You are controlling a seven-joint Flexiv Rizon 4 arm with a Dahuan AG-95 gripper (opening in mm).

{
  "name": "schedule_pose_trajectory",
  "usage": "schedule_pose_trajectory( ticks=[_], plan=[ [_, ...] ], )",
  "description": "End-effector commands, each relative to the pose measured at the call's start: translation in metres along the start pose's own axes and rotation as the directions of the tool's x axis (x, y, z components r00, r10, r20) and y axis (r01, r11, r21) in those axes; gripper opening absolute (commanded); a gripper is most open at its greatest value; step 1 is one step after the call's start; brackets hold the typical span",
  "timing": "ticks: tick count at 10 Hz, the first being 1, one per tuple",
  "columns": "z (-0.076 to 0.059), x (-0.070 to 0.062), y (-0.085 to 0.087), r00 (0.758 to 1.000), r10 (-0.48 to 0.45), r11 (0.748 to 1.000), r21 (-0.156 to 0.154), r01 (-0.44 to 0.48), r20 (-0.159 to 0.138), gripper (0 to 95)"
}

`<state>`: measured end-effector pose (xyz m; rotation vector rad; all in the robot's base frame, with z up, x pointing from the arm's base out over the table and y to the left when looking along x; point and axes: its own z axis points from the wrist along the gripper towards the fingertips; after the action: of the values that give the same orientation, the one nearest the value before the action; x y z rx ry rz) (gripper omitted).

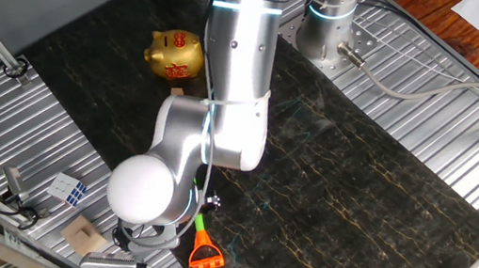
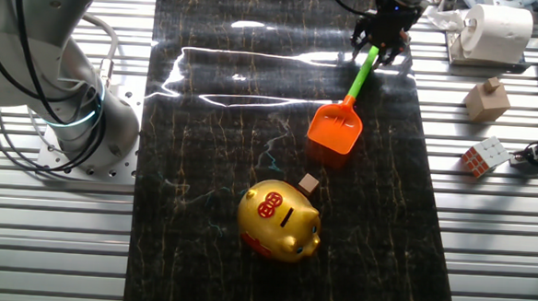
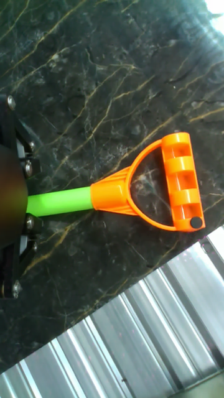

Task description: Use a shovel to scoop up an object

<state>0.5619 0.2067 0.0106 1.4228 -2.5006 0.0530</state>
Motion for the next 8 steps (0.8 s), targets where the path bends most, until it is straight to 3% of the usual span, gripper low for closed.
schedule_pose_trajectory(
  ticks=[1,2,3,4,8],
  plan=[
    [0.0006,0.0001,0.0,1.0,-0.001,1.0,-0.001,0.001,-0.002,38.0],
    [0.0008,0.0002,0.0,1.0,0.001,1.0,-0.001,-0.001,-0.003,19.0],
    [0.0008,0.0002,0.0,1.0,0.002,1.0,-0.001,-0.002,-0.004,19.0],
    [0.0008,0.0002,0.0,1.0,0.004,1.0,-0.001,-0.004,-0.003,0.0],
    [-0.0041,0.0029,0.0009,1.0,0.0,1.0,0.002,0.0,0.009,0.0]
  ],
)
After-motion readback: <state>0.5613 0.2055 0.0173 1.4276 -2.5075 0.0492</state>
